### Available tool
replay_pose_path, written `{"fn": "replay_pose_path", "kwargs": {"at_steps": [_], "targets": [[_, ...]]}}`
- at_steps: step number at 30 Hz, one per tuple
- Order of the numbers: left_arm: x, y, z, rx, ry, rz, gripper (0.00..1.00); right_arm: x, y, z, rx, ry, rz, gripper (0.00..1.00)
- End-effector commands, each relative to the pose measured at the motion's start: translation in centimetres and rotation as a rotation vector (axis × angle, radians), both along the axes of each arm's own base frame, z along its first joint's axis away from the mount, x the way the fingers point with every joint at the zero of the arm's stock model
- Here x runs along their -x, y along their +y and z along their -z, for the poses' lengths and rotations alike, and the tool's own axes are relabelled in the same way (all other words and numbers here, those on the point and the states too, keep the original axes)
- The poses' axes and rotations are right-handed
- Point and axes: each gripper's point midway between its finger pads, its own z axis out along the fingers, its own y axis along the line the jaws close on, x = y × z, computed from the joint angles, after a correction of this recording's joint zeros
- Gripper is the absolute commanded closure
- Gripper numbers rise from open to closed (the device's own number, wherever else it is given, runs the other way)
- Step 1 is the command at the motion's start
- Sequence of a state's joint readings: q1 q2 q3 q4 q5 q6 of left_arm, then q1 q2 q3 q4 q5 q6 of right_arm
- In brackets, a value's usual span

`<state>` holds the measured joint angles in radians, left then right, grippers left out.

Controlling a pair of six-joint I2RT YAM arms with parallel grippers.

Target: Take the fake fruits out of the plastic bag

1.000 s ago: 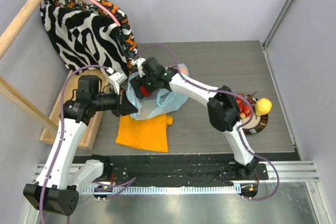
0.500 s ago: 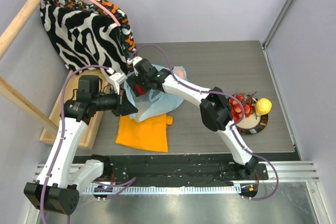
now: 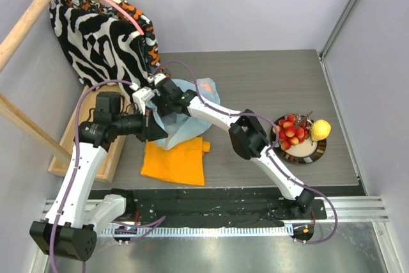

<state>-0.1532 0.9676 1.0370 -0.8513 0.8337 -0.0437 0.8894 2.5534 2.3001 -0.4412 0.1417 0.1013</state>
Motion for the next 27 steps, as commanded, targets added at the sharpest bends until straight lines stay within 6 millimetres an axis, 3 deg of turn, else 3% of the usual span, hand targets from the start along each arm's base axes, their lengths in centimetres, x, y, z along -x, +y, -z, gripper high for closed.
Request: {"fn": "replay_pose_path", "kwargs": {"at_steps": [1, 2, 4, 5, 6, 10, 11, 12, 13, 14, 16, 18, 19, 20, 22, 24, 26, 27], "targets": [[0.0, -0.2, -1.0, 0.048, -0.018, -0.009, 1.0, -0.7, 0.7, -7.2, -0.088, -0.104, -0.048, 0.71], [-0.3, -0.2, -1.0, 0.063, 0.003, -0.036, 1.0, -0.2, 0.5, -9.7, -0.111, -0.12, -0.065, 0.73], [-1.7, 0.0, -1.3, 0.072, -0.021, -0.072, 1.0, 1.6, -0.4, -10.7, -0.099, -0.093, -0.126, 0.76], [-2.3, 0.2, -1.4, 0.069, -0.029, -0.093, 1.0, 2.6, -1.3, -14.5, -0.137, -0.119, -0.15, 0.76], [-2.9, 0.3, -1.5, 0.068, -0.03, -0.118, 1.0, 4.7, -1.6, -13.4, -0.141, -0.048, -0.222, 0.77], [-5.8, 0.4, -1.9, 0.067, -0.075, -0.168, 1.0, 10.5, -5.3, -14.8, -0.108, 0.03, -0.42, 0.77], [-6.3, 0.2, -1.9, 0.077, -0.067, -0.166, 1.0, 12.0, -6.4, -13.6, -0.086, 0.075, -0.463, 0.76], [-6.8, 0.0, -2.4, 0.102, -0.076, -0.171, 1.0, 13.4, -7.2, -15.0, -0.097, 0.072, -0.516, 0.76], [-7.2, -0.2, -2.5, 0.113, -0.073, -0.171, 1.0, 14.4, -8.2, -14.8, -0.087, 0.09, -0.558, 0.76], [-7.6, -0.3, -2.3, 0.121, -0.056, -0.175, 1.0, 15.3, -9.3, -13.4, -0.071, 0.131, -0.57, 0.76], [-8.4, -0.4, -2.5, 0.136, -0.054, -0.192, 1.0, 16.3, -11.0, -14.5, -0.077, 0.146, -0.586, 0.77], [-8.9, -0.5, -3.0, 0.142, -0.072, -0.192, 1.0, 16.1, -13.1, -14.9, -0.046, 0.13, -0.597, 0.77], [-9.1, -0.5, -3.1, 0.145, -0.076, -0.196, 1.0, 16.8, -14.8, -15.8, -0.026, 0.126, -0.6, 0.77], [-9.3, -0.5, -3.2, 0.145, -0.081, -0.197, 1.0, 15.7, -16.7, -16.1, 0.008, 0.097, -0.59, 0.77], [-9.5, -0.4, -3.3, 0.144, -0.091, -0.202, 1.0, 16.0, -20.6, -16.2, 0.09, 0.112, -0.577, 0.77], [-9.6, -0.4, -3.5, 0.144, -0.106, -0.202, 1.0, 14.6, -26.0, -17.2, 0.193, 0.057, -0.537, 0.78], [-9.4, -0.3, -3.3, 0.14, -0.107, -0.202, 1.0, 15.2, -31.1, -16.9, 0.264, 0.103, -0.485, 0.78], [-9.4, -0.3, -3.3, 0.14, -0.106, -0.2, 1.0, 14.1, -35.4, -16.4, 0.321, 0.112, -0.438, 0.78]]}}
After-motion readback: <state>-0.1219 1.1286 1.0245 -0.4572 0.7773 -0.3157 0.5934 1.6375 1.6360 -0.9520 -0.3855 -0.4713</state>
